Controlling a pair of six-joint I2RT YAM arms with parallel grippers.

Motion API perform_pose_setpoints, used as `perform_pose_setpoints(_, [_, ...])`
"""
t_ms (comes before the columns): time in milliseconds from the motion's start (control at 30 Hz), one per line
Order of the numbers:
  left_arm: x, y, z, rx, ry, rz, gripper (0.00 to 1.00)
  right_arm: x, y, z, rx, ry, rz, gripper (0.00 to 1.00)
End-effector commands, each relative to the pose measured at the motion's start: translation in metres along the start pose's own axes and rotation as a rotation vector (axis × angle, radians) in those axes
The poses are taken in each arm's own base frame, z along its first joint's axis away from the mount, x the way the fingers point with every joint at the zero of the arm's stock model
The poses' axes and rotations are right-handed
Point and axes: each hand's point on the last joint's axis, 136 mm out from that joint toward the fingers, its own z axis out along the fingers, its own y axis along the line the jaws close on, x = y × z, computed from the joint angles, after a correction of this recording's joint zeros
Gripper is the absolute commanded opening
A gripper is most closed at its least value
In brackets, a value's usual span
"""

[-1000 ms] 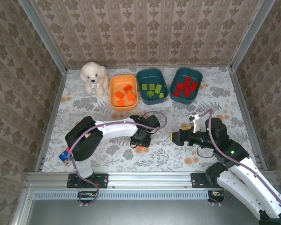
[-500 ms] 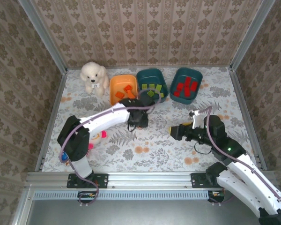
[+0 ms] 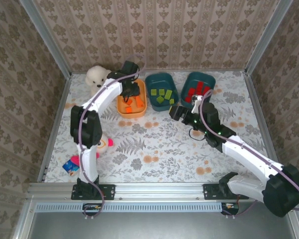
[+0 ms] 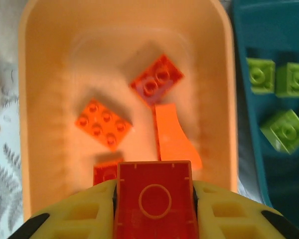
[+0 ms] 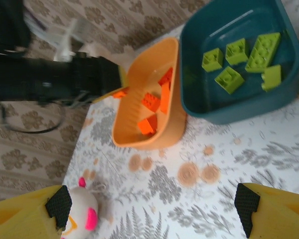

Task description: Sort the legos into containers by color

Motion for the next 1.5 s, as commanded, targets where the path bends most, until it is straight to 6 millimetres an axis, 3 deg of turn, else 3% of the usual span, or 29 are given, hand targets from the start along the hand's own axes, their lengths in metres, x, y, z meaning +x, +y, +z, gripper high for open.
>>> perform_pose_setpoints(0, [-0.021,0.014,0.020,-0.024,0.006,0.012,0.26,-0.029,0.023,0.006,-0.052,-0.093,0.026,0.88])
perform_pose_setpoints(133, [-0.043,0.024,0.046,-0.013,-0.001,-0.042,0.26,-0.039,0.033,0.018,-0.090,-0.112,0.024,0.88])
perform_pose_setpoints(267, [-0.052,0.031,0.067,0.000,0.009,-0.085,0.26,-0.043,0.037,0.034,-0.091,-0.099,0.014,0.88])
perform_pose_setpoints(533, [-0.044,0.031,0.092,0.034,0.047,-0.128,0.28,-0.054,0.049,0.051,-0.116,-0.091,0.016,0.88])
perform_pose_setpoints(600, [-0.043,0.029,0.097,0.049,0.055,-0.139,0.29,-0.047,0.043,0.060,-0.100,-0.067,0.019,0.89])
perform_pose_setpoints(800, [-0.039,0.023,0.102,0.108,0.084,-0.170,0.43,-0.042,0.044,0.060,-0.104,-0.039,0.013,0.88])
perform_pose_setpoints(933, [-0.053,0.017,0.080,0.135,0.041,-0.184,0.55,-0.038,0.041,0.056,-0.082,-0.011,-0.035,0.88])
perform_pose_setpoints(967, [-0.058,0.016,0.072,0.140,0.024,-0.189,0.56,-0.044,0.048,0.045,-0.095,-0.030,-0.054,0.88])
perform_pose_setpoints(1100, [-0.073,0.013,0.032,0.158,-0.043,-0.198,0.58,-0.044,0.048,0.031,-0.079,-0.028,-0.111,0.88])
perform_pose_setpoints(1200, [-0.072,0.014,-0.001,0.151,-0.086,-0.192,0.59,-0.044,0.050,0.016,-0.072,-0.032,-0.168,0.88])
perform_pose_setpoints(1333, [-0.047,0.020,-0.042,0.180,-0.111,-0.201,0.60,-0.043,0.050,-0.008,-0.047,-0.024,-0.283,0.89])
perform_pose_setpoints(1467, [0.002,0.025,-0.079,0.222,-0.095,-0.137,0.69,-0.030,0.039,-0.032,0.010,0.036,-0.378,0.92])
